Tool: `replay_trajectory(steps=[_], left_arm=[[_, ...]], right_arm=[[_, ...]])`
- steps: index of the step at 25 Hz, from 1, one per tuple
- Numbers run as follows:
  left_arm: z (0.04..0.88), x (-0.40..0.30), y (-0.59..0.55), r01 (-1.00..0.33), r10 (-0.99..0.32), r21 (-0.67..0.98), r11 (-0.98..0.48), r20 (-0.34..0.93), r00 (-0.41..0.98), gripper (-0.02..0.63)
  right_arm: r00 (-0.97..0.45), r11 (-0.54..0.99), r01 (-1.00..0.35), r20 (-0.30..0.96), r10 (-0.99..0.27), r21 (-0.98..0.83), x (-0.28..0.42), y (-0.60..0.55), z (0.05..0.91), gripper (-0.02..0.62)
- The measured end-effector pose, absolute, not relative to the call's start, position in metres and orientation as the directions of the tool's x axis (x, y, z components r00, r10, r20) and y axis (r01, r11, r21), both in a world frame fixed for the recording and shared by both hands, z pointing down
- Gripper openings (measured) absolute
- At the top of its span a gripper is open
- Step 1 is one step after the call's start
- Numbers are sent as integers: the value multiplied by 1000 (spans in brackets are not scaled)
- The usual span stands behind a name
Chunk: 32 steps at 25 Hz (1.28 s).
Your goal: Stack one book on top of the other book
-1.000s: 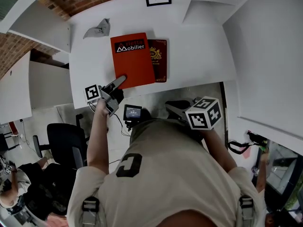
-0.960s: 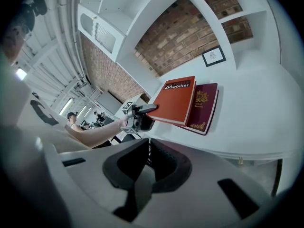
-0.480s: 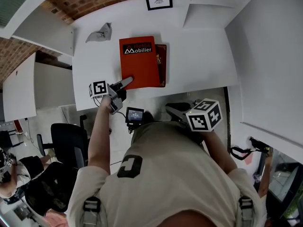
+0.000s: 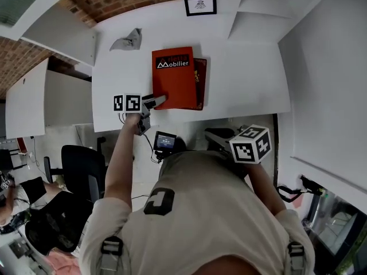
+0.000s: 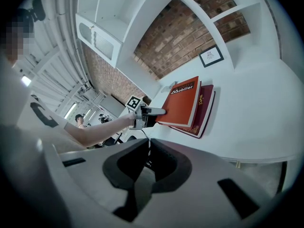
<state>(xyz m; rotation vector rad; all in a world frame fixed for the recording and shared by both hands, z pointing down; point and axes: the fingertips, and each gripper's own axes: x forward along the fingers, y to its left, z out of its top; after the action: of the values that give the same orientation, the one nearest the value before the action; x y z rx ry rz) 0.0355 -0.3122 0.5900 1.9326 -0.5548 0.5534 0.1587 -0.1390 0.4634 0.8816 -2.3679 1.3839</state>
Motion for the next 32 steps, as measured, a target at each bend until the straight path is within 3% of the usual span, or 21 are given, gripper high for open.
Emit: replay_trajectory(steps=[10,32], left_arm=[[588,45,-302,-543,-44,693,-474,598,801,288],[588,60,-299,-516,-27,712,-475,575,818,288]], right_arm=[[-761,380,-649,541,-359,-659,147,-146,459,11],[-755,392,-655,558,-344,-646,146,-148,457,11]])
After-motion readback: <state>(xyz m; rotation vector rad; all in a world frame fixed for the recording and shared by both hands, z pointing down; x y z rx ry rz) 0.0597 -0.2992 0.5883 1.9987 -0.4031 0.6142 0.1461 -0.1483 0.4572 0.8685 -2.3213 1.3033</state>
